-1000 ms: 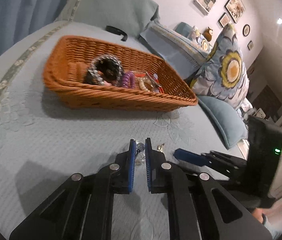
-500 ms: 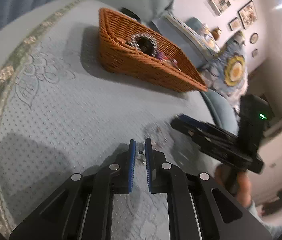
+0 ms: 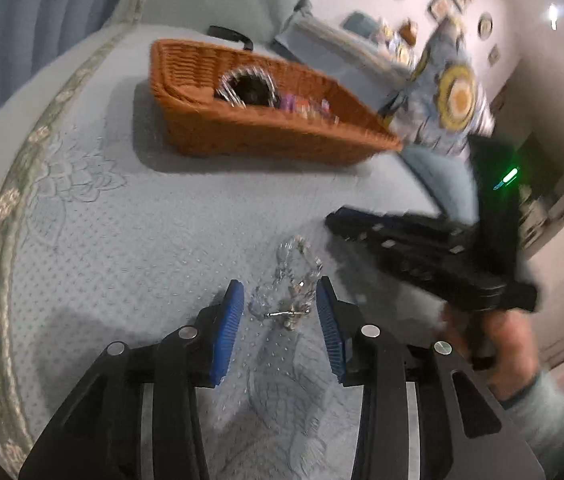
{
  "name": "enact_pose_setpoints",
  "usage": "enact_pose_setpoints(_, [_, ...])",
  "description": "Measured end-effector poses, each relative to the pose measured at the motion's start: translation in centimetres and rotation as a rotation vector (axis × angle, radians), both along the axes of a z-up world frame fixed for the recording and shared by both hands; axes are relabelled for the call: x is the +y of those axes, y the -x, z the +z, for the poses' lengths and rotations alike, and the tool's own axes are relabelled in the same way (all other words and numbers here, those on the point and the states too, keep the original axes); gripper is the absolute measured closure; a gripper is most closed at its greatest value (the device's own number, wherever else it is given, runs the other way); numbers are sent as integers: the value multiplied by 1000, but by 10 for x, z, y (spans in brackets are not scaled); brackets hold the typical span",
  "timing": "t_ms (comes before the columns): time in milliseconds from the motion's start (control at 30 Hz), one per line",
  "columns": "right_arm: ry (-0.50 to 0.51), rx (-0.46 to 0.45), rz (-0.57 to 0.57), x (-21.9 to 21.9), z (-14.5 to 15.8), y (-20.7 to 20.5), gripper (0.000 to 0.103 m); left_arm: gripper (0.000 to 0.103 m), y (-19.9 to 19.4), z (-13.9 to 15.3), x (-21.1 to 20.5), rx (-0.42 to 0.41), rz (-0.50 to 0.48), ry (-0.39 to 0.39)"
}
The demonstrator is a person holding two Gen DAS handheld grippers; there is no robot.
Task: Organize jewelry
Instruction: 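Grasp the crystal cluster with the left gripper while the right gripper holds the earring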
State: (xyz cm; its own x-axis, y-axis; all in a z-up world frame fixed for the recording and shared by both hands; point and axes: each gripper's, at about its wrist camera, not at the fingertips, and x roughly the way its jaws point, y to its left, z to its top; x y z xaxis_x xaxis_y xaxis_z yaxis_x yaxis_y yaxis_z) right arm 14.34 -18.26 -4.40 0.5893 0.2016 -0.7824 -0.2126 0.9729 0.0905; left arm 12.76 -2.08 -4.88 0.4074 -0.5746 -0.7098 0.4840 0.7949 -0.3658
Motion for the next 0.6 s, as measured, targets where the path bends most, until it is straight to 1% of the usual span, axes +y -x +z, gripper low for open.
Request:
enact_pose_setpoints(67, [0, 4, 11, -3, 1, 9, 93, 67, 6, -1, -13, -50, -25, -68])
enact_pose_setpoints(133, [-4, 10, 16, -9, 1, 16, 93, 57, 10, 2, -16, -80, -50, -103])
enact_pose_setpoints(167, [-4, 12, 18, -11, 1, 19, 93, 56, 11, 2, -19, -86, -53, -108])
enact_pose_setpoints(300, [11, 1, 38, -12, 2, 23, 93, 56, 14, 0, -30, -142, -60, -190])
enact_pose_setpoints(400, [17, -5, 40, -11, 2, 23, 93, 56, 14, -3, -39, -170, -52, -226])
enact_pose_setpoints(467, [13, -5, 43, -12, 1, 24, 93, 60, 15, -3, -41, -192, -38, -265])
enact_pose_setpoints(533, [-4, -2, 43, -14, 2, 23, 93, 73, 15, -4, -43, -203, -22, -285])
enact_pose_setpoints(600, [-74, 4, 40, -23, 6, 22, 92, 81, 14, -3, -37, -198, -5, -274])
